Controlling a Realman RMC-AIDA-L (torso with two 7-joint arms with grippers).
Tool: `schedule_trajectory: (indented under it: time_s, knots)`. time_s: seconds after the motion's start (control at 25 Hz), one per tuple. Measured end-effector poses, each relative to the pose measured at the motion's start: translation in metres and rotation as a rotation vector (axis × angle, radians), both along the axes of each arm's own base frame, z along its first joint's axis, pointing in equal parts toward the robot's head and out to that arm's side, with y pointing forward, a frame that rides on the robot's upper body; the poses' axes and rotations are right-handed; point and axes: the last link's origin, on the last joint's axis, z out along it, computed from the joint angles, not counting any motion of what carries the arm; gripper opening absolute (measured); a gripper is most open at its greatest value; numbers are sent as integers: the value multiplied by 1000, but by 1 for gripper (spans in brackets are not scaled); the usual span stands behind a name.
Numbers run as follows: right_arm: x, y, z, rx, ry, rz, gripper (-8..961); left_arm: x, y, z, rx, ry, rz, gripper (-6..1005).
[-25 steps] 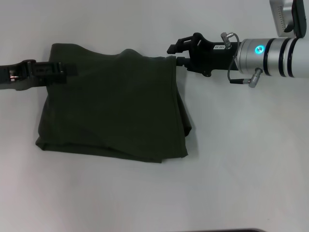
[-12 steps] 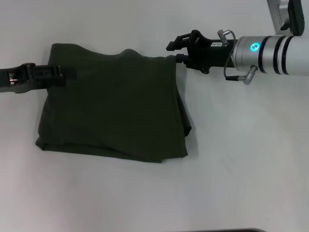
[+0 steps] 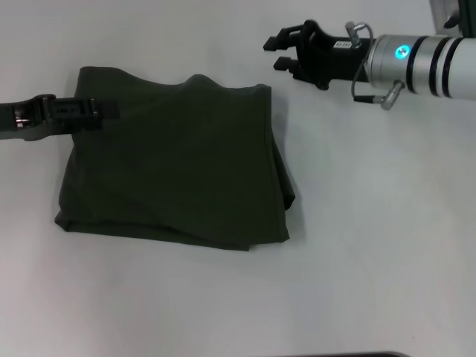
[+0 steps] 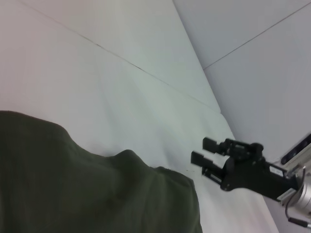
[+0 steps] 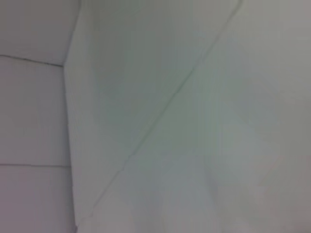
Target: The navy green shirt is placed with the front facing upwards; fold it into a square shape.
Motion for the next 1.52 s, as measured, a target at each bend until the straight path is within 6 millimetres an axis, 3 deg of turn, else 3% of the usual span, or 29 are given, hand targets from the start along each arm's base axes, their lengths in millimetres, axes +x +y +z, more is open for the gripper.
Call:
schedule_trajectory:
  time_s: [0.2,0.56,0.92,1.12,1.52]
  knots:
    - [1,4,17,33,2,30,392,1,0,0,-4,-3,2,658]
    - [-4,-5,35,-49,47,130,392,3,-4,0,-44,-9,-15,657]
    - [7,-8,70,-50,-111,328,389,16,-14,-21,-227,19,-16,657]
    - [18,-16,70,-48,-124,325,388,23,-11,-39,-265,52,-7,635]
    - [22,-23,71,-62,-118,336,388,30,-5,-66,-339,145,-13,602]
